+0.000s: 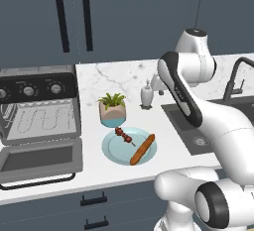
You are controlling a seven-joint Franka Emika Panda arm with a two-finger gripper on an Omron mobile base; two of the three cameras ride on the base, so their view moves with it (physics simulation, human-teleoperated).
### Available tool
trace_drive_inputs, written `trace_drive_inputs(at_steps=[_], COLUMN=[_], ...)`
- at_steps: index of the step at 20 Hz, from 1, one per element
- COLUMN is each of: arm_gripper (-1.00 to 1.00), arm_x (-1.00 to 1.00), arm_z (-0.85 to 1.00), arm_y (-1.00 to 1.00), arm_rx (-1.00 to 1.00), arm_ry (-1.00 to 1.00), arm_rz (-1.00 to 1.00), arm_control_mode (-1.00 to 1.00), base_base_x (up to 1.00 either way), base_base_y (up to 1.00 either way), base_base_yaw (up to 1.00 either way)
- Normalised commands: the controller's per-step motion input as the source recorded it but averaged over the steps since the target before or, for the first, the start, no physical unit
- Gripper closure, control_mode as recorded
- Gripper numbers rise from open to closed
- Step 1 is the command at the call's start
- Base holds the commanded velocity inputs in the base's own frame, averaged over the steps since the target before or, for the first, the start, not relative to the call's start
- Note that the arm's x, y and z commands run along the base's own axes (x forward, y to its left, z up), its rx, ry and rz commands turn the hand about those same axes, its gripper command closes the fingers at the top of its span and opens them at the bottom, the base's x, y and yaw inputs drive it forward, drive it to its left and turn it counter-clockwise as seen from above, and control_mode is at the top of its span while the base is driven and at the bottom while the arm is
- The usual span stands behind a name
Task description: Pick up the kebab skewer and baguette bread, and place them inside the toaster oven. Close the toaster oven door and start by setting the timer.
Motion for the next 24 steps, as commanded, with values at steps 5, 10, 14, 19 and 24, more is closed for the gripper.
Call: trace_drive_inputs(at_steps=[5,10,14,19,24], arm_gripper=[-1.00,-1.00,-1.00,-1.00,-1.00], arm_x=[0.00,0.00,0.00,0.00,0.00], arm_z=[0.00,0.00,0.00,0.00,0.00], arm_y=[0.00,0.00,0.00,0.00,0.00], arm_rx=[0.00,0.00,0.00,0.00,0.00], arm_ry=[0.00,0.00,0.00,0.00,0.00], arm_rz=[0.00,0.00,0.00,0.00,0.00], arm_control_mode=[1.00,1.00,1.00,1.00,1.00], base_base_x=[-0.02,0.00,0.00,0.00,0.00], base_base_y=[0.25,0.71,0.71,0.61,0.00], base_base_yaw=[0.01,0.01,0.00,0.00,0.00])
